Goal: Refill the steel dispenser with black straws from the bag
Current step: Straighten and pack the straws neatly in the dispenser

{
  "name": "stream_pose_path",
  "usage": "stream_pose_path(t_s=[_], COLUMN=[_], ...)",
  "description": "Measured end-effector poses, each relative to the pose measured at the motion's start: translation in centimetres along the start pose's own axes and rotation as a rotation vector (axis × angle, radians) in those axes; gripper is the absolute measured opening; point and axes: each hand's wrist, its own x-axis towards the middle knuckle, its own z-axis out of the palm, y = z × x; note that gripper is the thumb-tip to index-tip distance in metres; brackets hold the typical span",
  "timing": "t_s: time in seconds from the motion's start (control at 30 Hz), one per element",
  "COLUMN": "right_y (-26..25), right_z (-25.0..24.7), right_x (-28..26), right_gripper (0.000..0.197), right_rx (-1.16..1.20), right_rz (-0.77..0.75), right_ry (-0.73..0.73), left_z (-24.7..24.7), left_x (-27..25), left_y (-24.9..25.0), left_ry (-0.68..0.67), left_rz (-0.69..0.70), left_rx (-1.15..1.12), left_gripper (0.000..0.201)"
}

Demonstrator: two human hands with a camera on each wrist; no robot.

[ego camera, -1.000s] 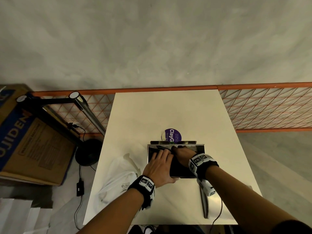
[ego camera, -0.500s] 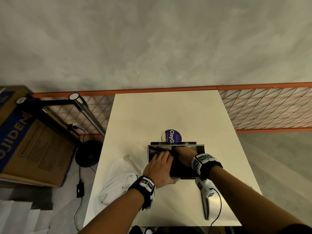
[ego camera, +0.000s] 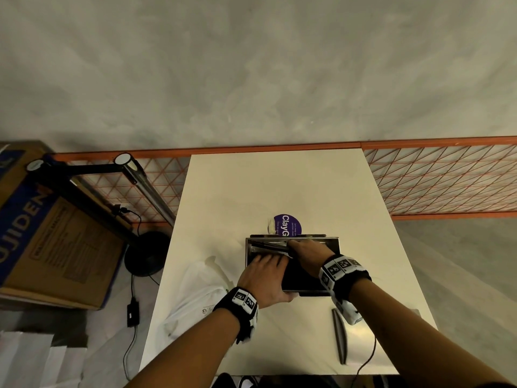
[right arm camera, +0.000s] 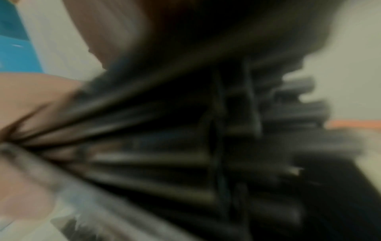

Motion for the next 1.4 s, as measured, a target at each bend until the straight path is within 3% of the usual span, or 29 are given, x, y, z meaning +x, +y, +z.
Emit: stream_pose_path(t_s=[0.33, 0.47, 0.7, 0.9, 1.07, 1.27, 1.4], right_y=[-0.6, 0.0, 0.7, 1.0, 0.5, 0.8, 0.5], right_z=[-0.8, -0.2, 0.3, 0.4, 0.8, 1.4, 1.3], right_x=[-0.8, -0.7, -0.4, 0.1, 0.0, 0.5, 0.4], right_gripper=[0.035, 0.036, 0.036, 0.059, 0.064, 0.073, 0.062], right_rx=[-0.052, -0.116, -0.009, -0.009, -0.040, -0.056, -0.035], right_rz=[-0.192, -0.037, 0.203, 0.234, 0.209, 0.208, 0.129], right_ry=[0.192, 0.070, -0.013, -0.044, -0.072, -0.102, -0.084], left_z=[-1.1, -0.6, -0.5, -0.5, -0.2, -0.4, -1.1], left_x=[1.3, 1.0, 0.6, 0.4, -0.1, -0.2, 0.5], left_y=[-0.9, -0.8, -0.6, -0.6, -0.6, -0.5, -0.3], left_ry=[-0.054, -0.036, 0.045, 0.161, 0.243, 0.203, 0.044], left_rz=[0.039, 0.049, 0.082, 0.121, 0.144, 0.145, 0.033], left_rx=[-0.066, -0.040, -0.076, -0.001, 0.024, -0.023, -0.058], left_gripper=[0.085, 0.081, 0.079, 0.077, 0.073, 0.073, 0.101])
